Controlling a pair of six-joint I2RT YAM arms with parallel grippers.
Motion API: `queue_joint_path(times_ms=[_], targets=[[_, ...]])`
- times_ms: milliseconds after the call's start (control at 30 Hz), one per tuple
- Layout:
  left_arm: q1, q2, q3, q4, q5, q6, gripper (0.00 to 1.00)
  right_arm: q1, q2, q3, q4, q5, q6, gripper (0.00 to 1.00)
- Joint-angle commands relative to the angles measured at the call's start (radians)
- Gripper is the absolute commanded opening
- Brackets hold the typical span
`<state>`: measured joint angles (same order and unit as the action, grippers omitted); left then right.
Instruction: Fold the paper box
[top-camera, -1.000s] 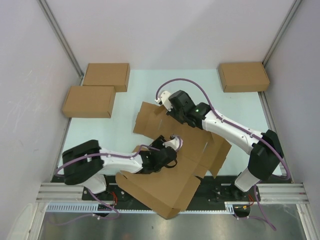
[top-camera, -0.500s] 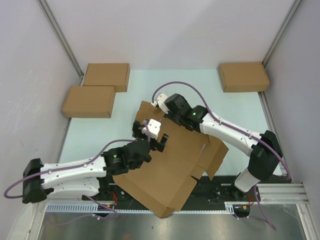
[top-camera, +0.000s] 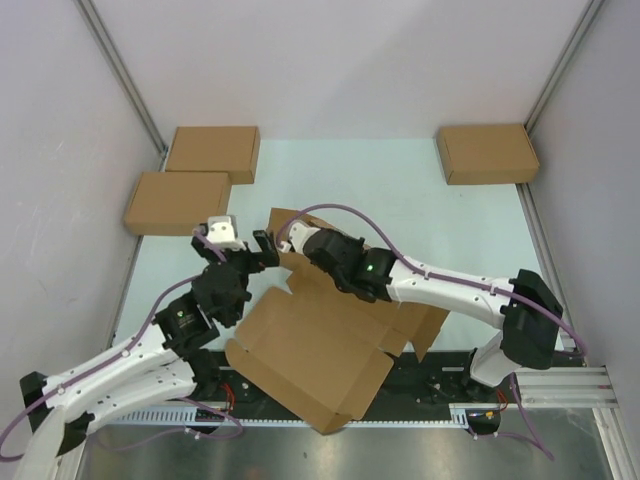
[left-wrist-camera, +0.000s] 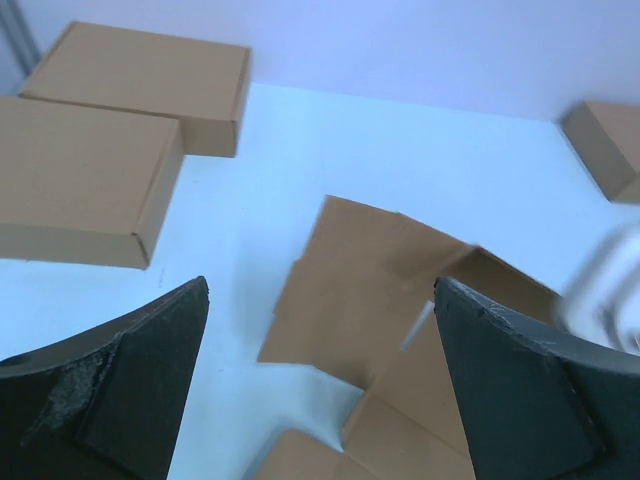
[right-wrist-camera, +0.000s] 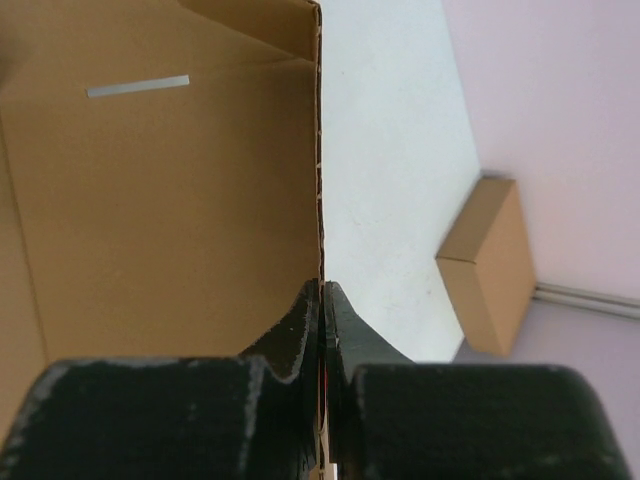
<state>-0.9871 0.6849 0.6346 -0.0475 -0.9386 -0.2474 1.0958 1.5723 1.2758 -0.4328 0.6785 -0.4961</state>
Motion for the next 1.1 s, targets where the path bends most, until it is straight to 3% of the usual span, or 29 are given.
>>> queue_joint_path(times_ms=[0, 267, 500, 800, 1067], targets=[[0.105, -0.016, 0.005, -0.02, -0.017, -0.116, 1.0, 0.024, -0.035, -0.067, 0.136, 0.218, -0.082, 0.0], [0.272, 0.085, 0.008, 0.031, 0.07, -0.23, 1.0, 0.026, -0.089, -0.2, 0.417, 0.384, -0.254, 0.0], [0.324, 0.251, 0.069, 0.112, 0.075, -0.254, 1.0, 0.029, -0.121, -0.224, 0.661, 0.374, -0.487, 0.0], [0.399, 0.363, 0.125, 0.129, 0.079, -0.318, 1.0, 0.041, -0.078, -0.305, 0.755, 0.404, -0.541, 0.0], [0.593, 0.39, 0.116, 0.118, 0.337, -0.469, 1.0, 0.039, -0.021, -0.362, 0.799, 0.398, -0.549, 0.0]])
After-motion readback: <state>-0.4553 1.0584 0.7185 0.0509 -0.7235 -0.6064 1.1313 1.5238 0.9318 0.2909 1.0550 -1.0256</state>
